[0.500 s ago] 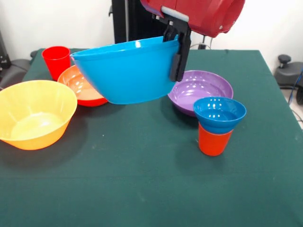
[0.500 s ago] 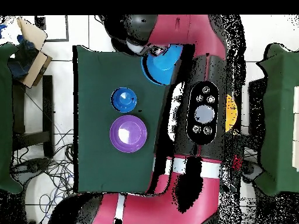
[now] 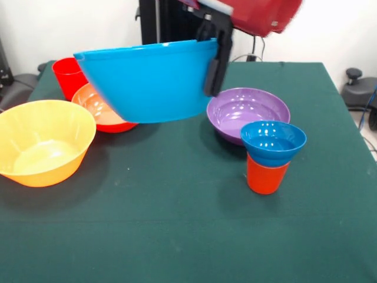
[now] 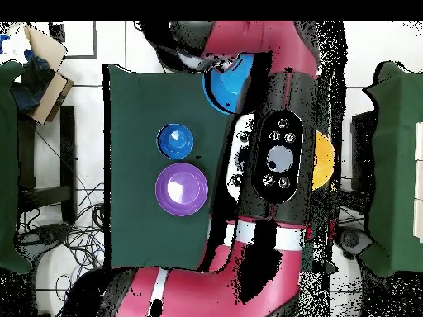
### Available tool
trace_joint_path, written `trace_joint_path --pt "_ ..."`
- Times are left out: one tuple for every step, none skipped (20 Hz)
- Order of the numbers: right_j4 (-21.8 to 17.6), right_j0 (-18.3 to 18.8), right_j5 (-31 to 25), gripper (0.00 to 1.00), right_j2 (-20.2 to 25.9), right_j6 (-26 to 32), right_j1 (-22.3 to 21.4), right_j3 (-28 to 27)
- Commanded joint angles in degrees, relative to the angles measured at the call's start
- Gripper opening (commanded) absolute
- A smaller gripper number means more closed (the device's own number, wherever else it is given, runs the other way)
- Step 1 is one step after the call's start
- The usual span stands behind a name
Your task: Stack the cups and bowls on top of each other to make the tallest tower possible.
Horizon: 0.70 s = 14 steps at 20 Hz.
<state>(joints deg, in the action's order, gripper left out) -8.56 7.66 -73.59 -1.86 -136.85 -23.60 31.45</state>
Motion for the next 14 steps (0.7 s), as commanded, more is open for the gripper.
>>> trace_joint_path --pt "0.62 -3.93 -13.46 0.00 4.69 -9.84 10.83 -15.90" --pt "0.78 -4.13 -14.31 0.00 4.80 -9.64 11.47 -17.07" --pt "0.96 -4.33 -15.78 0.00 5.35 -9.08 12.36 -18.75" --pt "1.19 -4.51 -16.82 0.00 5.46 -9.05 12.91 -19.76" --pt "1.75 -4.64 -18.11 0.00 6.30 -8.69 13.64 -20.91" --pt "2.07 -4.74 -18.44 0.00 6.49 -8.29 14.01 -21.43" --pt "2.43 -4.87 -19.10 0.00 7.30 -7.48 14.63 -22.21" --pt "2.83 -4.95 -19.16 0.00 7.55 -7.14 15.01 -22.55" --pt "3.10 -5.19 -19.58 0.00 7.90 -6.73 15.62 -23.19" --pt "3.35 -5.45 -19.70 0.00 7.63 -6.74 16.05 -23.60" --pt "3.33 -5.76 -19.77 0.00 7.44 -6.86 16.55 -24.01" --pt "3.31 -6.08 -19.84 0.00 7.24 -6.98 17.06 -24.42" --pt "3.18 -6.50 -19.52 0.00 6.97 -7.62 17.72 -24.70" --pt "3.26 -6.79 -18.98 0.00 6.80 -8.18 18.25 -24.76"
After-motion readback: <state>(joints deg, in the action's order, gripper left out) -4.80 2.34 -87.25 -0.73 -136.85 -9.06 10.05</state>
